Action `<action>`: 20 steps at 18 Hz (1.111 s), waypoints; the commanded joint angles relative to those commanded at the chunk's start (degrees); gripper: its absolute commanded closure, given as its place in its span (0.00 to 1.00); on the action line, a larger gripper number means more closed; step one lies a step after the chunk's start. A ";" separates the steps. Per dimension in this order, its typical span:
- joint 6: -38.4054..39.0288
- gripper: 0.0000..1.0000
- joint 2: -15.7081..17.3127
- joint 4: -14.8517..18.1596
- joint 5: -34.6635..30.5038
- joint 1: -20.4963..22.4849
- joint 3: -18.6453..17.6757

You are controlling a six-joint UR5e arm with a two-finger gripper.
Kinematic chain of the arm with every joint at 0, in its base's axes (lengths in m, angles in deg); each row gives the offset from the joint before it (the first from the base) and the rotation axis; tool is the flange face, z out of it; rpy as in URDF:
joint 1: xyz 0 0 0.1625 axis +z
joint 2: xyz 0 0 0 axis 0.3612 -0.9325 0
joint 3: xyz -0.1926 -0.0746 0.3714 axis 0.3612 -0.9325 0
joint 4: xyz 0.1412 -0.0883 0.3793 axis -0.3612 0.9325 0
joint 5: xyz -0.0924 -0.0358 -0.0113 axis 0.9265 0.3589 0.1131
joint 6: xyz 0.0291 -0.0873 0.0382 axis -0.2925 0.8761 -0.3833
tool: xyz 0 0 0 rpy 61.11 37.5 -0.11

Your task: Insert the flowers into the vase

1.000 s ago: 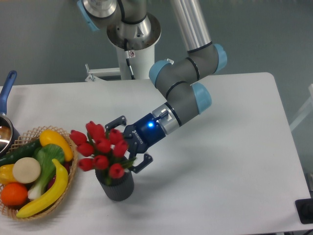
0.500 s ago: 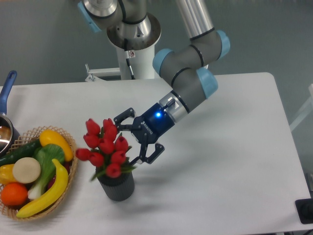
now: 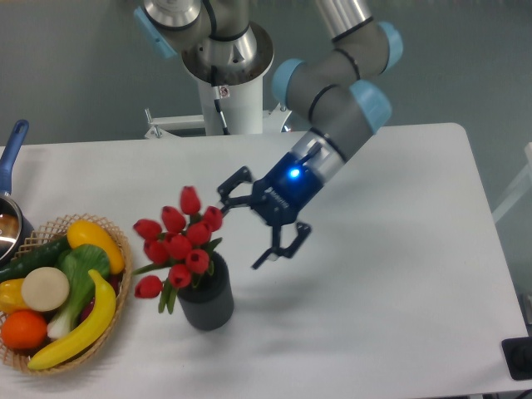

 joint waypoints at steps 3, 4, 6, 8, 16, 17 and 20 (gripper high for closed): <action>0.88 0.00 0.27 0.00 -2.28 1.41 -0.09; 1.75 0.00 0.35 0.00 -3.85 1.33 -0.17; 2.82 0.00 0.44 -0.09 -6.15 1.06 -0.26; 2.90 0.00 0.18 0.00 -6.94 0.97 -0.61; 2.90 0.00 0.53 0.09 -14.75 3.87 -1.85; 2.73 0.00 0.62 0.09 -16.94 4.48 -1.58; 2.38 0.00 0.97 0.00 -28.61 5.72 0.17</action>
